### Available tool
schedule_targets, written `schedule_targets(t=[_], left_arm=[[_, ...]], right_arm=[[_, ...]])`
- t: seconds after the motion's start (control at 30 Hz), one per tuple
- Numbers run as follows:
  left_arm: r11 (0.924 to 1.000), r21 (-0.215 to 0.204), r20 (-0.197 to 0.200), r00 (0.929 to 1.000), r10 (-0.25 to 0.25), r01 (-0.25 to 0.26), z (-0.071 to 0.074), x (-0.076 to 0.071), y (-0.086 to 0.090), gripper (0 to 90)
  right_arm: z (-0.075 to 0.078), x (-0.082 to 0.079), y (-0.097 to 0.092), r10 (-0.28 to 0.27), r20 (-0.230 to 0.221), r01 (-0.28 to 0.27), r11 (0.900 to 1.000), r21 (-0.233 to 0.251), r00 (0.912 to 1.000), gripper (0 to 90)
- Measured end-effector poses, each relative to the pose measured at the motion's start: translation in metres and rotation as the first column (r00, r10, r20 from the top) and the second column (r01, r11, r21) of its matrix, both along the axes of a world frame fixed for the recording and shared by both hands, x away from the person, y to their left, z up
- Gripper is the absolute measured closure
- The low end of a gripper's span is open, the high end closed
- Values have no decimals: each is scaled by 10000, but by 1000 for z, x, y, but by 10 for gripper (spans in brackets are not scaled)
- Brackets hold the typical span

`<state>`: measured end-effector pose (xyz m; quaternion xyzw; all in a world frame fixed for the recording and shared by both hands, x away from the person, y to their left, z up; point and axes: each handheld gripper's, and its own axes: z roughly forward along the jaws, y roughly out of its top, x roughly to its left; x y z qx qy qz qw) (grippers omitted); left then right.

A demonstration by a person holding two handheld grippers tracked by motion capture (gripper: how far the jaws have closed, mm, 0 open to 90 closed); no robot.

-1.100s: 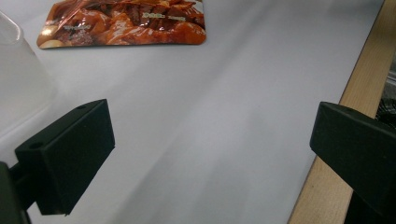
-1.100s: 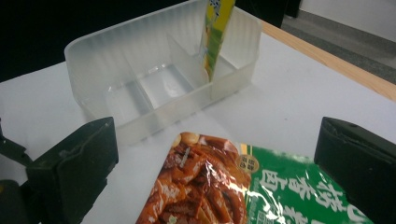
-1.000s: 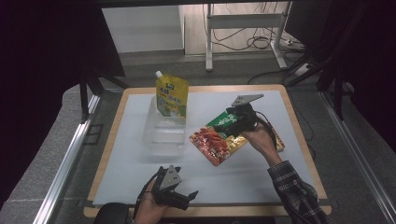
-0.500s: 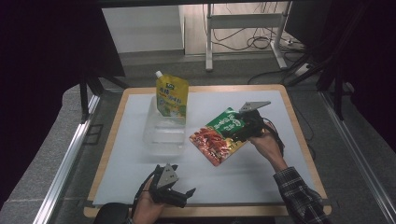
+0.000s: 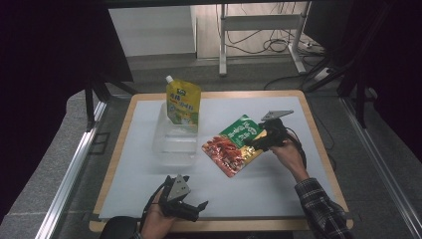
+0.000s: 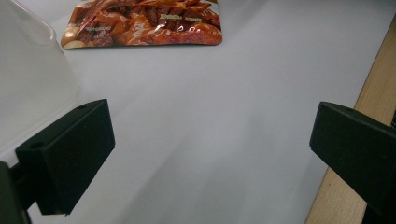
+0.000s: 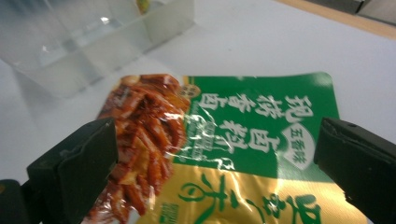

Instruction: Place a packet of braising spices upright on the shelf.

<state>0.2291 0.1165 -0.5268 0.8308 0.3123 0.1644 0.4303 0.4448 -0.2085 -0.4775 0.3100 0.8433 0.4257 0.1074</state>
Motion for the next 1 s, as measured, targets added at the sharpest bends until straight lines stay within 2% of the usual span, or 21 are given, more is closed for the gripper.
schedule_targets(t=[0.17, 0.43, 0.67, 0.87, 1.0], left_arm=[[10000, 49, -11, 10000, -56, 56, 0, 0, -1, 0], [9999, 115, 7, 10000, -76, 76, -1, 0, -2, 0], [9999, 132, -6, 10000, -84, 84, -1, 0, -2, 0], [9998, 147, -22, 10000, -92, 92, -1, 0, -2, 0], [9998, 152, -27, 10000, -93, 93, -2, 0, -3, 0]], right_arm=[[-8, 7, -8, -216, -158, 213, 9996, -174, 9996, 0], [-18, 19, -18, -513, -816, 475, 9977, -485, 9953, 9], [-27, 32, -23, -782, -1270, 679, 9942, -830, 9888, 13], [-32, 41, -22, -910, -1578, 767, 9926, -946, 9833, 14], [-35, 45, -21, -991, -1916, 781, 9904, -1141, 9765, 16]])
